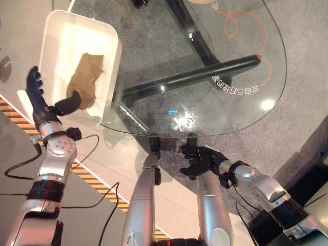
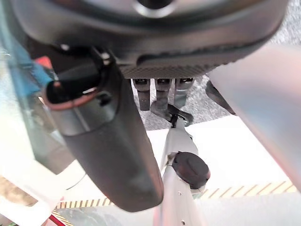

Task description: Wipe the table with a cloth and put it in the basket.

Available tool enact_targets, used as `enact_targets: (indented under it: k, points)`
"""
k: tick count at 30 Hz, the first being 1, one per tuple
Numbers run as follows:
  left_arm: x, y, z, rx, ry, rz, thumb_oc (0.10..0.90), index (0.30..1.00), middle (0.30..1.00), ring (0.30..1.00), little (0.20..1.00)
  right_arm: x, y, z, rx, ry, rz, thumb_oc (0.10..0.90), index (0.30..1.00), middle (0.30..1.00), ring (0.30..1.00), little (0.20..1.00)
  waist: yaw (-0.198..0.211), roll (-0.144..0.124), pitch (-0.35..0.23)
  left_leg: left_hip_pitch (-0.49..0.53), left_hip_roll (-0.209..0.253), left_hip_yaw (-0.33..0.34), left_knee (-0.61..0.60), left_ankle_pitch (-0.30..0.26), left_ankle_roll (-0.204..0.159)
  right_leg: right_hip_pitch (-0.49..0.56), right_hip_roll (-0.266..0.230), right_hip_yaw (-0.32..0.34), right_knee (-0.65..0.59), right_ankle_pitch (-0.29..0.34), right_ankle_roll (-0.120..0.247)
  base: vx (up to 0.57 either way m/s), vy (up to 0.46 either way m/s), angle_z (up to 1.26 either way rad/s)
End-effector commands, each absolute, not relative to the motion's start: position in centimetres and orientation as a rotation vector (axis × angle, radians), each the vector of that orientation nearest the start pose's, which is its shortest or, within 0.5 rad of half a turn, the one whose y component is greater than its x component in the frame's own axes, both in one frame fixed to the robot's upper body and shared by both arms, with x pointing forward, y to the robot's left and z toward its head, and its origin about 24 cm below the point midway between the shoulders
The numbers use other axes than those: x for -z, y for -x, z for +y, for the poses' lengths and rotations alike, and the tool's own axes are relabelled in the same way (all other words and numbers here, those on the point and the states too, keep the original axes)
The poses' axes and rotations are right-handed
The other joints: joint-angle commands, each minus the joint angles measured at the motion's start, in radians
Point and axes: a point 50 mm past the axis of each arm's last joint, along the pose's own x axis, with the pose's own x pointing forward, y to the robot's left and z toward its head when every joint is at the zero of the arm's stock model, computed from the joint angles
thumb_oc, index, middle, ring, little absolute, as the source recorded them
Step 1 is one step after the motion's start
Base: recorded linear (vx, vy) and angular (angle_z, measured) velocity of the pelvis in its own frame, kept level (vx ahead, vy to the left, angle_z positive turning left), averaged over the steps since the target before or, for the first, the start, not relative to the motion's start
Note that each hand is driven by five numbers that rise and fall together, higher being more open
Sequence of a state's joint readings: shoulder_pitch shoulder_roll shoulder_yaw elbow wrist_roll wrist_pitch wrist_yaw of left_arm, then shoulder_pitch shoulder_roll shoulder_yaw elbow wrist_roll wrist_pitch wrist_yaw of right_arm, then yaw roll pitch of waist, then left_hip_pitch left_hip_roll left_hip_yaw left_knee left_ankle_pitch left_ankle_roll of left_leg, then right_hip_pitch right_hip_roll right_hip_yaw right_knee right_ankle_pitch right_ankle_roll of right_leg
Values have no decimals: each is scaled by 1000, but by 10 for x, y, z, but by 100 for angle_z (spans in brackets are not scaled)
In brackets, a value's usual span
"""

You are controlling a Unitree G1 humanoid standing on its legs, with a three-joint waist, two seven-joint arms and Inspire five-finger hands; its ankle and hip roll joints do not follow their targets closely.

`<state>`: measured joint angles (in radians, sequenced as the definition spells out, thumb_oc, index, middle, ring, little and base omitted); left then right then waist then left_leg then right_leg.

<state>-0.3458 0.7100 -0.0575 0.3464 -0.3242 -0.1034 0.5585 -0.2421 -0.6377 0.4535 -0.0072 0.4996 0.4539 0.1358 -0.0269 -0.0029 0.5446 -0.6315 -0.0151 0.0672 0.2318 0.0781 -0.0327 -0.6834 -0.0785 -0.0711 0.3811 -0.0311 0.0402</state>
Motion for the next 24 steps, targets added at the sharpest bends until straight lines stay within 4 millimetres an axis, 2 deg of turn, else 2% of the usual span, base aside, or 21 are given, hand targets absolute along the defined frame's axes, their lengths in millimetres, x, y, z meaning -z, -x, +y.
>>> enact_targets:
  k: [1, 4, 6, 7, 8, 12, 13, 16, 19, 23, 24]
  points:
    - [-139, -298, 297, -484, -288, -293, 800, 900, 900, 900, 900, -28, -253, -153, -567, 181, 428, 800, 900, 900, 900, 900, 17, 6, -25, 115, -85, -11, 21, -89, 6, 148, 41, -41, -100, -21, 17, -83, -191, 7]
    - [-113, -290, 277, -381, -250, -214, 800, 900, 900, 900, 900, -15, -249, -161, -525, 130, 473, 800, 900, 900, 900, 900, 25, 5, -25, 188, -80, -20, -9, -78, 1, 227, 41, -50, -122, -24, 15, -55, -145, -2]
    - [-78, -280, 263, -290, -168, -87, 800, 900, 900, 900, 900, 6, -244, -172, -459, 70, 517, 800, 900, 900, 900, 900, 34, 2, -25, 284, -74, -29, -44, -78, -2, 332, 39, -60, -148, -34, 15, -56, -217, -3]
    - [-64, -275, 258, -254, -180, -36, 800, 900, 900, 900, 900, 14, -241, -174, -434, 45, 535, 800, 900, 900, 900, 900, 37, -2, -35, 317, -71, -32, -61, -77, -3, 369, 38, -64, -161, -36, 15, -33, -156, -3]
    - [-64, -275, 258, -254, -180, -37, 800, 900, 900, 900, 900, 14, -241, -174, -434, 45, 535, 800, 900, 900, 900, 900, 37, -2, -36, 315, -71, -32, -62, -75, -3, 368, 39, -65, -164, -33, 15, 8, -148, -3]
    - [-13, -251, 242, -154, -107, 165, 800, 900, 900, 900, 900, 44, -225, -181, -314, -59, 609, 800, 900, 900, 900, 900, 36, -7, -117, 420, -51, -40, -148, -69, -10, 488, 42, -74, -241, -30, 15, 23, -169, 6]
    - [9, -239, 237, -117, -67, 265, 800, 900, 900, 900, 900, 56, -217, -183, -278, -100, 636, 800, 900, 900, 900, 900, 36, -9, -149, 455, -43, -43, -172, -67, -13, 530, 44, -78, -270, -24, 14, 23, -216, 2]
    - [53, -215, 224, -56, 2, 480, 800, 900, 900, 900, 900, 77, -202, -185, -213, -130, 703, 800, 900, 900, 900, 900, 36, -15, -205, 511, -30, -47, -202, -64, -18, 591, 46, -85, -306, -12, 17, 14, -175, 5]
    - [93, -186, 212, -67, -45, 659, 800, 900, 900, 900, 900, 101, -185, -190, -140, -134, 805, 800, 900, 900, 900, 900, 33, -22, -268, 568, -16, -46, -231, -65, -18, 650, 54, -80, -337, -7, 19, 42, -151, 6]
    - [129, -154, 199, -63, -63, 862, 800, 900, 900, 900, 900, 129, -160, -194, -84, -61, 950, 800, 900, 900, 900, 900, 27, -26, -332, 629, 1, -33, -250, -75, -18, 708, 63, -68, -365, -7, 19, 77, -88, 0]
    - [129, -154, 199, -63, -63, 862, 800, 900, 900, 900, 900, 129, -160, -194, -84, -61, 950, 800, 900, 900, 900, 900, 27, -26, -331, 630, 1, -33, -251, -75, -19, 708, 63, -68, -365, -7, 19, 47, -53, 2]
